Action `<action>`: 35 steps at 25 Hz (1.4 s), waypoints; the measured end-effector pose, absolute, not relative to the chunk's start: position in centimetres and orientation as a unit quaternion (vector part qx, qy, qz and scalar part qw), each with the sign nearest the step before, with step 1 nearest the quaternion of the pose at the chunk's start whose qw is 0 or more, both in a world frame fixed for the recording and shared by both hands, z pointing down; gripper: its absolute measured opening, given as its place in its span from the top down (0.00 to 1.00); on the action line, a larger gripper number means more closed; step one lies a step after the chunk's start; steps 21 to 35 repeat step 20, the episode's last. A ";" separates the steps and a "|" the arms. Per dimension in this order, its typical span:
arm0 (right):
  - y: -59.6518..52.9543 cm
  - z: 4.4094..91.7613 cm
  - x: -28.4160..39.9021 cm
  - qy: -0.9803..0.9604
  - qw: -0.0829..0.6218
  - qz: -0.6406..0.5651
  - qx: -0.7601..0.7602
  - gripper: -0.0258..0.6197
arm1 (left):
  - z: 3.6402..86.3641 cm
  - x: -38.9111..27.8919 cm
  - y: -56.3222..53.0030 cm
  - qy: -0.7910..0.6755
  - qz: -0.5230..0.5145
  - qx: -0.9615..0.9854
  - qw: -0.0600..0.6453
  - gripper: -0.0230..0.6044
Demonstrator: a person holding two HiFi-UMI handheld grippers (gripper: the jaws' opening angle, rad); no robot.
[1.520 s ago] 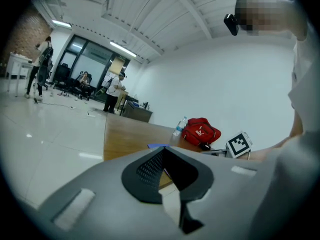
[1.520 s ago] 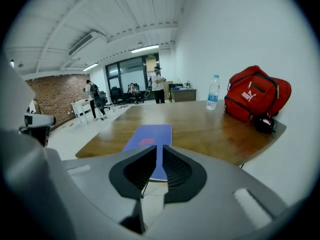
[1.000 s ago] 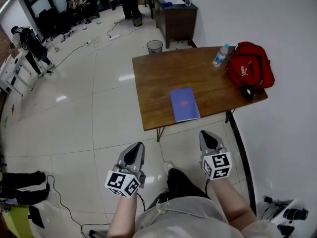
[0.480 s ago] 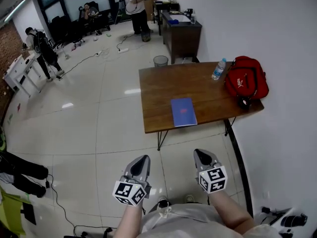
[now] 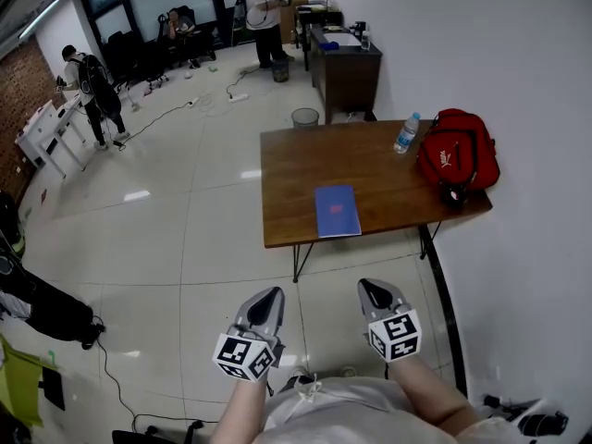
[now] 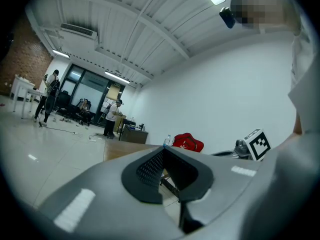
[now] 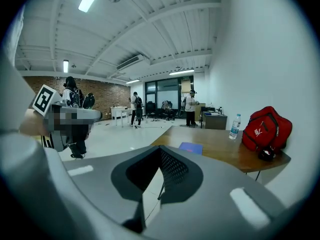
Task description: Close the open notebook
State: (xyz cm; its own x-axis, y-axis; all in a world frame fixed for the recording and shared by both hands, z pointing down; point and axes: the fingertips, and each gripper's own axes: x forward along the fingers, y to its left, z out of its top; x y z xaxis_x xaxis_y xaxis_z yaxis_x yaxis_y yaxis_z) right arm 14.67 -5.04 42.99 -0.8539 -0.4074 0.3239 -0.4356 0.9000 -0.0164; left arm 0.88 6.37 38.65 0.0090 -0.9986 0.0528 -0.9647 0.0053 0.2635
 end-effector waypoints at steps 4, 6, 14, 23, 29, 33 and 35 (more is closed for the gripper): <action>-5.1 42.8 14.9 -0.965 0.148 0.043 0.214 0.96 | 38.4 1.0 6.3 -0.708 -0.075 0.694 0.106 0.96; -5.2 42.6 15.0 -0.965 0.144 0.043 0.213 0.96 | 38.1 1.1 6.3 -0.709 -0.076 0.693 0.102 0.96; -5.8 42.6 15.2 -0.966 0.142 0.045 0.213 0.96 | 38.5 2.0 5.6 -0.706 -0.066 0.699 0.093 0.96; -5.2 41.9 15.5 -0.966 0.140 0.037 0.212 0.96 | 38.2 2.4 6.4 -0.707 -0.060 0.699 0.089 0.96; -5.2 41.9 15.5 -0.966 0.140 0.037 0.212 0.96 | 38.2 2.4 6.4 -0.707 -0.060 0.699 0.089 0.96; -5.2 41.9 15.5 -0.966 0.140 0.037 0.212 0.96 | 38.2 2.4 6.4 -0.707 -0.060 0.699 0.089 0.96; -5.2 41.9 15.5 -0.966 0.140 0.037 0.212 0.96 | 38.2 2.4 6.4 -0.707 -0.060 0.699 0.089 0.96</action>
